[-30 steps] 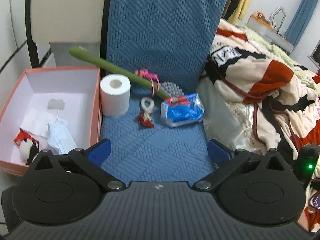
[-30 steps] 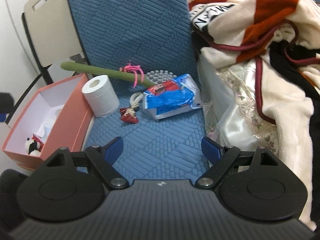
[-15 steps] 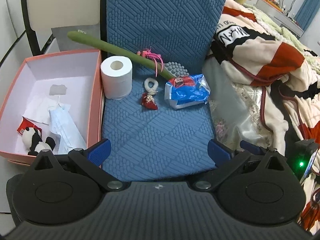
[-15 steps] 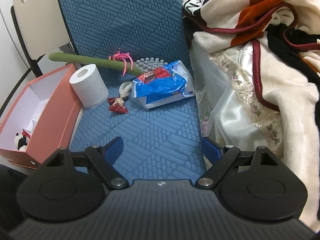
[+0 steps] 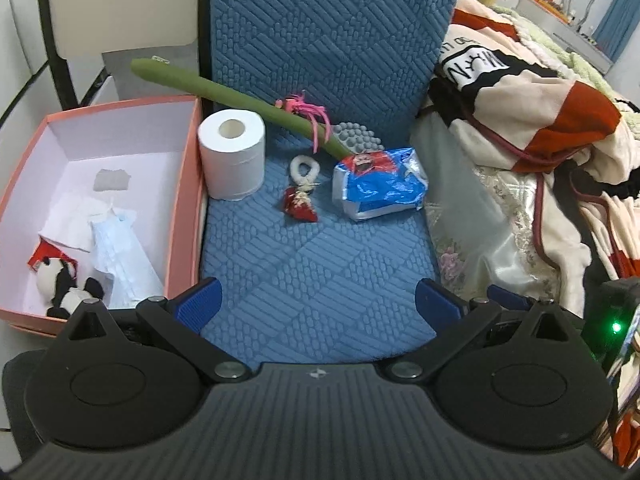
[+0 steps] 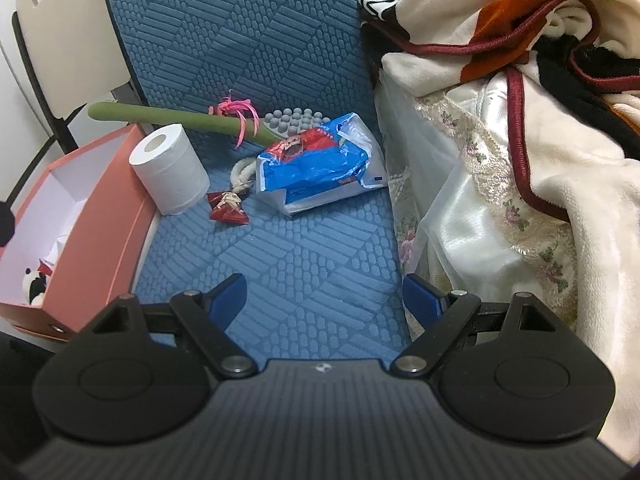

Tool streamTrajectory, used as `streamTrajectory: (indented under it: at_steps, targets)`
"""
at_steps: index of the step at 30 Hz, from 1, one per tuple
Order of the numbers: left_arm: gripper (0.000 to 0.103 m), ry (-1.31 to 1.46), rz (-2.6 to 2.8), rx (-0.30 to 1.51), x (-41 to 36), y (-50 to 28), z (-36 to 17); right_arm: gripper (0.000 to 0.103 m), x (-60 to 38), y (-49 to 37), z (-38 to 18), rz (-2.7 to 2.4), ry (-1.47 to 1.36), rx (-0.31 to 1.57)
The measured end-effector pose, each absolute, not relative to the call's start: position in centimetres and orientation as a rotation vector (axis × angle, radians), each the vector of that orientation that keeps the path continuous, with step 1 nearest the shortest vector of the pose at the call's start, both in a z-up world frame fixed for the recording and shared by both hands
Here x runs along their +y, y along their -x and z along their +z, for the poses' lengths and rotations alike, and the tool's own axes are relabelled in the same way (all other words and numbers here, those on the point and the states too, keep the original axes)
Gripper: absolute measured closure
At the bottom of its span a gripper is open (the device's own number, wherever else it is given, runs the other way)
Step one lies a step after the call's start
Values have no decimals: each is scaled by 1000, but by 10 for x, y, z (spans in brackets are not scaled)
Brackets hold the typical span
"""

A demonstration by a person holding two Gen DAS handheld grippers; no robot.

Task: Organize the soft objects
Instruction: 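Withdraw both open tools from the box back over the chair seat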

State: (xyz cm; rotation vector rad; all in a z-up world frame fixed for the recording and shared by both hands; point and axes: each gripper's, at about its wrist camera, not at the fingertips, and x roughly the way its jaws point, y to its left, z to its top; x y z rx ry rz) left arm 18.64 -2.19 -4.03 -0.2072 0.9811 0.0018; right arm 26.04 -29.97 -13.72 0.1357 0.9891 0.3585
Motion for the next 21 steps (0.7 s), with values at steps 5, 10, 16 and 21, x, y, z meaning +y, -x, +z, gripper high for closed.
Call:
streamTrajectory:
  at_steps: [5, 10, 16, 21]
  targets:
    - [0, 221, 14, 1007, -22, -195, -52, 16, -300, -265, -142, 355, -143, 1002]
    - [0, 220, 38, 1003, -21, -204, -68, 16, -300, -271, -147, 346, -157, 1007]
    - [0, 187, 64, 987, -21, -225, -93, 16, -300, -284, -151, 322, -193, 995]
    - [0, 138, 60, 959, -22, -245, -118, 17, -298, -300, -156, 294, -239, 983]
